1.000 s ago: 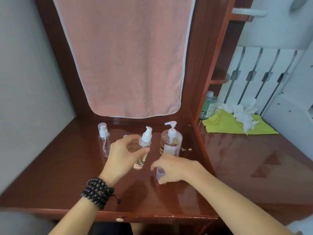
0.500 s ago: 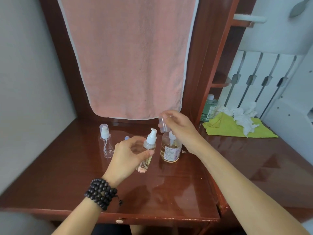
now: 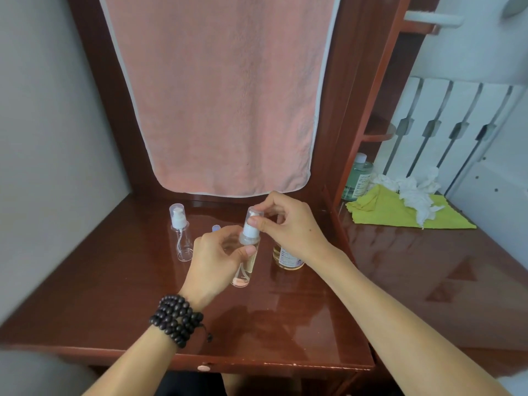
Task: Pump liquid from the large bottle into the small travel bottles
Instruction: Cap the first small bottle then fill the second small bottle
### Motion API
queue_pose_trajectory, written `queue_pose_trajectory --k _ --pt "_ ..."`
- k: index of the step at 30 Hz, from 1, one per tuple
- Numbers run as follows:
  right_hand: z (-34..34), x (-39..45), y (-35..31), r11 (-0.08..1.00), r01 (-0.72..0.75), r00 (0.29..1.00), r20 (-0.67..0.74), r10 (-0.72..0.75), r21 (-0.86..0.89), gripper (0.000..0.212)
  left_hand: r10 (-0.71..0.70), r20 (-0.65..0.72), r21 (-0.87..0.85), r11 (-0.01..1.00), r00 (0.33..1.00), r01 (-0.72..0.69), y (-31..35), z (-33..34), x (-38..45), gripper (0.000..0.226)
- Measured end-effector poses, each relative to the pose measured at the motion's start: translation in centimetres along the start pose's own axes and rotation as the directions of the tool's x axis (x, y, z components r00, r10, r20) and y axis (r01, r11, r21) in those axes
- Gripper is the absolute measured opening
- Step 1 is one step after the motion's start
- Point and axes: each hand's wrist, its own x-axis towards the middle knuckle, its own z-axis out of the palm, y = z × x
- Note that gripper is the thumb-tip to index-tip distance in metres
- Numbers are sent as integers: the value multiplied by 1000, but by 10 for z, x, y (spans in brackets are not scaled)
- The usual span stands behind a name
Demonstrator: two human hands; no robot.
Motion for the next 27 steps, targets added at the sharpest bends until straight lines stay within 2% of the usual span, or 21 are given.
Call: queue_pose_trajectory --k 4,7,8,10,12,14,17,19,23,25,27 --pt "6 6 3 995 -47 992 115 57 -90 15 -59 63 -5 998 996 60 -14 -5 3 28" --pt "13 18 4 984 -43 992 112 63 -175 19 -84 99 -24 996 992 87 -22 -25 9 38" --pt "17 22 5 979 -42 994 93 61 -201 18 -81 48 -42 996 996 83 -24 -34 11 39" --pt "26 28 8 968 -52 996 55 67 -244 14 -62 -137 -69 996 989 53 -26 -55 12 26" --pt "37 32 11 954 -55 995 65 77 -293 14 -42 -313 -62 998 949 24 -32 -76 12 13" --pt "47 35 16 938 -53 992 90 89 -343 14 -45 -399 -58 998 916 23 -41 -89 12 11" --pt "56 40 21 937 -70 991 81 103 -342 11 -84 -446 -28 996 891 79 -56 -94 11 20" --pt "61 43 22 939 -84 991 74 115 -332 11 -137 -429 -8 989 893 148 -65 -91 13 38" --pt "70 46 25 945 -74 993 69 101 -320 12 -216 -241 85 967 946 242 -84 -82 28 78" --pt "72 47 26 947 -74 993 59 97 -312 12 -233 -173 90 964 957 251 -91 -75 35 77" --pt "73 49 27 947 -79 994 51 100 -310 12 -241 -166 102 960 956 259 -94 -69 40 60"
